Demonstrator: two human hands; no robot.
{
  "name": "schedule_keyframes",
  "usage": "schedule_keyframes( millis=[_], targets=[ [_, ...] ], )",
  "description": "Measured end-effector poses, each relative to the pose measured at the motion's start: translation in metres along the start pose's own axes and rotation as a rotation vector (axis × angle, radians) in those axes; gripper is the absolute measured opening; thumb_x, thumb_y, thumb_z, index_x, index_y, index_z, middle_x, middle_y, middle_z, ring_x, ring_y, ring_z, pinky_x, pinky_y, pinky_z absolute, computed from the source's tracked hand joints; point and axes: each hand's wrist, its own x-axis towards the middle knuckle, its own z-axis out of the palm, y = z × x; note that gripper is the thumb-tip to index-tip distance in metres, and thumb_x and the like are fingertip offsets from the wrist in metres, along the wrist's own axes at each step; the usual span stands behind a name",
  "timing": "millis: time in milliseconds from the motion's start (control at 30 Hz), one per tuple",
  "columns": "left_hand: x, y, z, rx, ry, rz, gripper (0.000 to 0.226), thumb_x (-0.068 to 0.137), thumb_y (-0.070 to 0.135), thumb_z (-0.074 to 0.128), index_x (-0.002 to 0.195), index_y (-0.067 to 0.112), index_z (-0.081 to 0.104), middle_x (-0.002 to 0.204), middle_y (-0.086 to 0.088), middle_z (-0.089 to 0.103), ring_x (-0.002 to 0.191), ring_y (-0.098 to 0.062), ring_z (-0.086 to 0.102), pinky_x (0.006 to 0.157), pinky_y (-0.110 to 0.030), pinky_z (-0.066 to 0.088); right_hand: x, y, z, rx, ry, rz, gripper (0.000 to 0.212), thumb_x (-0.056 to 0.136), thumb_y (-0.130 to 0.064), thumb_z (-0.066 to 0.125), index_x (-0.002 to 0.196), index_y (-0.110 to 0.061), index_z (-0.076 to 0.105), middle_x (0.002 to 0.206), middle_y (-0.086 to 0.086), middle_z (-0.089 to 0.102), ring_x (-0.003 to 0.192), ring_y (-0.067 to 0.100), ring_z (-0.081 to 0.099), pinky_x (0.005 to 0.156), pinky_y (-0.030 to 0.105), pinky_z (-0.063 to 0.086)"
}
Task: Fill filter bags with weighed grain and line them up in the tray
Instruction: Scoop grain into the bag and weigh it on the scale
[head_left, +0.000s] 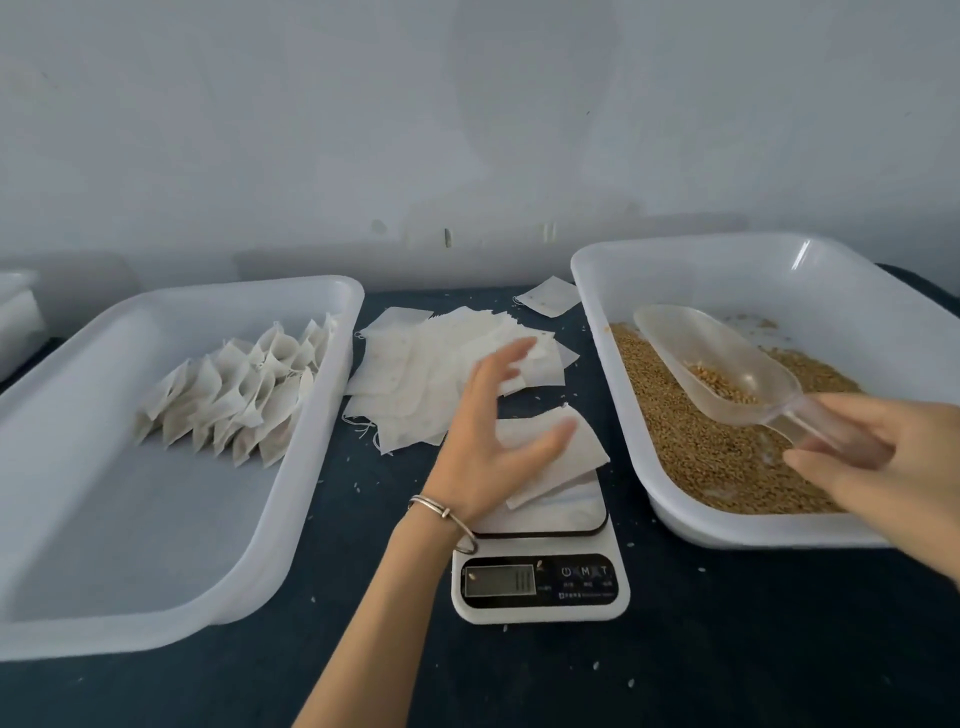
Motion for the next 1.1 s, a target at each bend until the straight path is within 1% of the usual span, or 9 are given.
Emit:
schedule_keyframes(
  millis=[167,267,567,633,733,833,900,1000,1100],
  targets=[
    [-0.009,0.004,-0.025,-0.215,0.5,0.024,0.028,0.084,0.037,0.053,0.106,0.019,0.056,0.108,0.009,0.062,0.106,-0.009,0.059,0.086,-0.02,0.048,0.001,0.009,0.002,0.036,0.016,0.023,0.042,0.069,-0.039,0.066,0.091,-0.07,0.051,0.079,-0.032,0.065,0.072,0.011,0.064,0.071,0.044,0.055],
    [-0.014,0.001,-0.039,-0.253,0.653,0.0,0.016,0.084,0.036,0.049,0.093,0.025,0.056,0.096,0.012,0.062,0.098,-0.013,0.06,0.084,-0.028,0.049,0.004,0.02,0.007,0.053,0.011,0.024,0.037,0.065,-0.046,0.064,0.094,-0.067,0.052,0.082,-0.031,0.065,0.076,0.012,0.065,0.072,0.047,0.055],
    [-0.019,-0.005,-0.045,-0.216,0.678,-0.028,0.015,0.084,0.036,0.048,0.088,0.025,0.056,0.087,0.017,0.063,0.089,-0.008,0.059,0.081,-0.033,0.049,0.007,0.024,0.012,0.042,-0.004,0.017,0.035,0.068,-0.041,0.065,0.096,-0.061,0.056,0.082,-0.025,0.068,0.077,0.013,0.066,0.071,0.046,0.055],
    [-0.019,-0.006,-0.043,-0.209,0.67,-0.037,0.016,0.083,0.037,0.047,0.088,0.026,0.057,0.087,0.017,0.064,0.091,-0.008,0.06,0.08,-0.03,0.05,0.007,0.025,0.01,0.024,-0.016,0.018,0.036,0.07,-0.039,0.066,0.098,-0.06,0.056,0.081,-0.024,0.068,0.076,0.014,0.066,0.062,0.036,0.055],
    [-0.019,-0.005,-0.041,-0.21,0.661,-0.032,0.013,0.084,0.033,0.048,0.087,0.025,0.057,0.086,0.016,0.064,0.089,-0.006,0.06,0.077,-0.021,0.049,0.007,0.028,0.009,0.001,-0.035,0.021,0.036,0.07,-0.04,0.066,0.1,-0.057,0.057,0.08,-0.023,0.068,0.073,0.014,0.066,0.056,0.035,0.053],
    [-0.016,-0.003,-0.038,-0.145,0.611,-0.009,0.011,0.087,0.019,0.048,0.086,0.025,0.058,0.083,0.016,0.062,0.082,-0.003,0.059,0.07,-0.014,0.047,0.006,0.029,0.008,-0.016,-0.051,0.031,0.035,0.072,-0.037,0.068,0.101,-0.055,0.058,0.079,-0.021,0.069,0.073,0.015,0.066,0.055,0.036,0.053],
    [-0.008,0.0,-0.032,-0.008,0.48,0.032,0.019,0.088,0.012,0.048,0.087,0.027,0.059,0.082,0.014,0.061,0.076,-0.001,0.057,0.066,-0.011,0.043,0.006,0.03,0.006,-0.017,-0.056,0.037,0.038,0.071,-0.037,0.069,0.1,-0.059,0.056,0.082,-0.023,0.068,0.075,0.014,0.066,0.059,0.032,0.051],
    [0.013,0.008,-0.009,0.259,0.119,0.127,0.025,0.091,0.004,0.048,0.1,0.02,0.065,0.083,0.004,0.053,0.067,-0.005,0.046,0.064,-0.012,0.037,0.004,0.023,0.004,-0.029,-0.042,0.022,0.04,0.071,-0.037,0.068,0.096,-0.064,0.054,0.083,-0.028,0.066,0.076,0.012,0.065,0.058,0.034,0.052],
    [0.034,0.012,0.02,0.596,-0.229,0.175,0.029,0.096,0.015,0.042,0.112,0.025,0.064,0.085,0.004,0.043,0.078,-0.012,0.044,0.067,-0.026,0.036,0.0,0.009,0.002,-0.051,-0.022,0.012,0.047,0.069,-0.035,0.068,0.086,-0.074,0.047,0.078,-0.035,0.063,0.073,0.006,0.062,0.065,0.036,0.052]
  ],
)
